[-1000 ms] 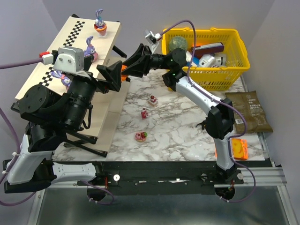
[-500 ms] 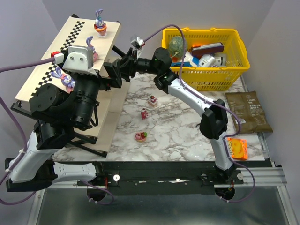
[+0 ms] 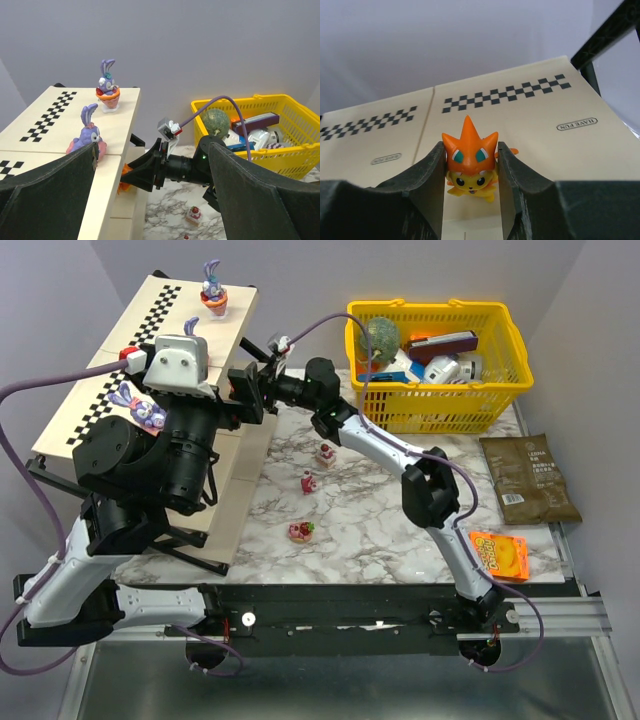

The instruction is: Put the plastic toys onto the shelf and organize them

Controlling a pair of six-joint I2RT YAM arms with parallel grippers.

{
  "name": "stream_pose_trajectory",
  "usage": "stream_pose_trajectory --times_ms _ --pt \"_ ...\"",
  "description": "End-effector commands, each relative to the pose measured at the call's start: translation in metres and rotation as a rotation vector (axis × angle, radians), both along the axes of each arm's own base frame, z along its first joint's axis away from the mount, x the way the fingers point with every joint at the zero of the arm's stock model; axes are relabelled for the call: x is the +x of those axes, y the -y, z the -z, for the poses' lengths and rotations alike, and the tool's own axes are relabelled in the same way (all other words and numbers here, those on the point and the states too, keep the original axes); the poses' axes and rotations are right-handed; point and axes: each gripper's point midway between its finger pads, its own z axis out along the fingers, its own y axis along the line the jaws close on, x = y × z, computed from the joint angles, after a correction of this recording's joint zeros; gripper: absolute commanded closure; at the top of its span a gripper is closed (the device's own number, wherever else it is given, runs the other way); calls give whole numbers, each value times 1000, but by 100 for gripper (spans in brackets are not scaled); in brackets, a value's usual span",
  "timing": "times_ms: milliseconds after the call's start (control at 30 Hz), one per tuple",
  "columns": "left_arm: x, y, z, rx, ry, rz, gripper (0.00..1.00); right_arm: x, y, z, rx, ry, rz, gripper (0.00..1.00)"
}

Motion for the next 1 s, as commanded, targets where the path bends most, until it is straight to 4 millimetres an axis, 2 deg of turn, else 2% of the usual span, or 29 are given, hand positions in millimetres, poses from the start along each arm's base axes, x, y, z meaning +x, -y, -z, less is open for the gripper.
stream_pose_trajectory --times_ms 0,467,567,600,700,967 --pt "3 1 0 -2 -5 -28 1 8 -10 -19 56 81 78 99" --pt "4 2 1 8 -9 -29 1 6 -30 10 21 166 102 96" --pt "4 1 1 9 -11 -30 1 9 -31 5 18 186 106 92" --pt "4 1 2 13 -16 -29 1 10 -32 11 1 186 108 87" --pt "5 3 6 25 -24 -31 1 11 -33 10 -5 193 116 82" --pt "6 5 8 49 -24 -35 1 13 -35 18 -30 212 110 75"
